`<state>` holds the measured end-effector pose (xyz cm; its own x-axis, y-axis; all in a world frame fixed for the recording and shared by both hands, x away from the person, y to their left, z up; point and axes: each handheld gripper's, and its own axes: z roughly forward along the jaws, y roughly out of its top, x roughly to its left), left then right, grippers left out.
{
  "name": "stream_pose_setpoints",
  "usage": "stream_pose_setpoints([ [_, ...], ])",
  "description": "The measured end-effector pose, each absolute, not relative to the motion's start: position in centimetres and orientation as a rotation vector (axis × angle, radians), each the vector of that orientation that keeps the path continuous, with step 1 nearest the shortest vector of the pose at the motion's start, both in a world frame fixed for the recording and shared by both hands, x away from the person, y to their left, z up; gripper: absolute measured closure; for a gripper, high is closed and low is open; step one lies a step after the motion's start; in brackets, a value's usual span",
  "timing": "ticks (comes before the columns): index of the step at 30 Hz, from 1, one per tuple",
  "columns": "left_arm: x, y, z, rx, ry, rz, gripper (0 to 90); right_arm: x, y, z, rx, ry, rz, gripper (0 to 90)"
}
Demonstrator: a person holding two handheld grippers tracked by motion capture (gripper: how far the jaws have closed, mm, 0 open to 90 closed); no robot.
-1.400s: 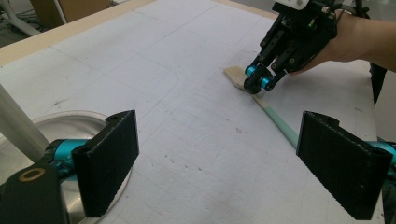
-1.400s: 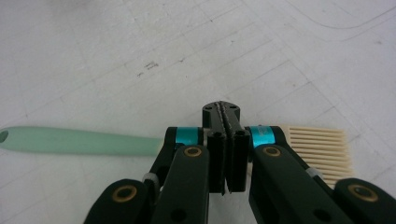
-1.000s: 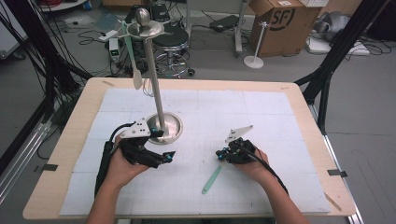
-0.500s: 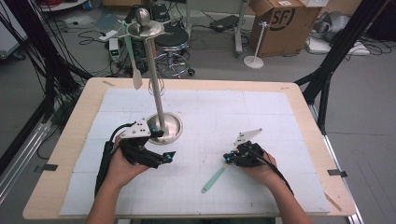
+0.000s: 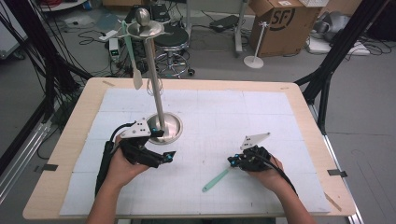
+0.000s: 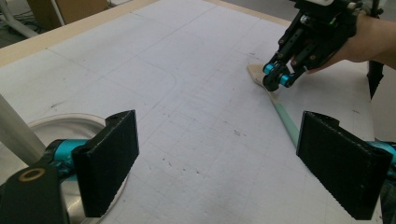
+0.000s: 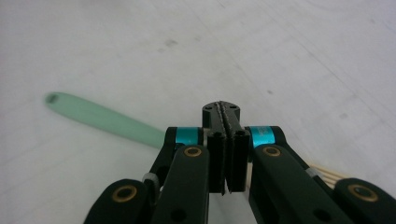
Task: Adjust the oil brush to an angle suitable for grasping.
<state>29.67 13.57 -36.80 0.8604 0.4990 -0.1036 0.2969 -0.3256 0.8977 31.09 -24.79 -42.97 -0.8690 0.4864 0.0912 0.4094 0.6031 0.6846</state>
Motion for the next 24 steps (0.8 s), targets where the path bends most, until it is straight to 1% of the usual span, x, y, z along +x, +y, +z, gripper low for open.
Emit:
stream_pose_setpoints([
  [5,29.7,13.5,-36.8,1.932,0.588,0.228,13.6,29.8,-23.9,-42.3,0.652,2.752,1.188,89.7],
  [10,29.6,13.5,-36.8,1.93,0.585,0.229,13.6,28.8,-22.7,-42.8,0.586,2.829,1.142,89.6],
  [18,29.7,13.5,-36.8,1.933,0.587,0.229,13.6,28.3,-21.9,-43.6,0.511,2.909,1.121,89.6],
  [24,29.7,13.4,-36.8,1.934,0.587,0.231,13.6,28.6,-21.3,-43.7,0.517,2.89,1.134,89.7],
])
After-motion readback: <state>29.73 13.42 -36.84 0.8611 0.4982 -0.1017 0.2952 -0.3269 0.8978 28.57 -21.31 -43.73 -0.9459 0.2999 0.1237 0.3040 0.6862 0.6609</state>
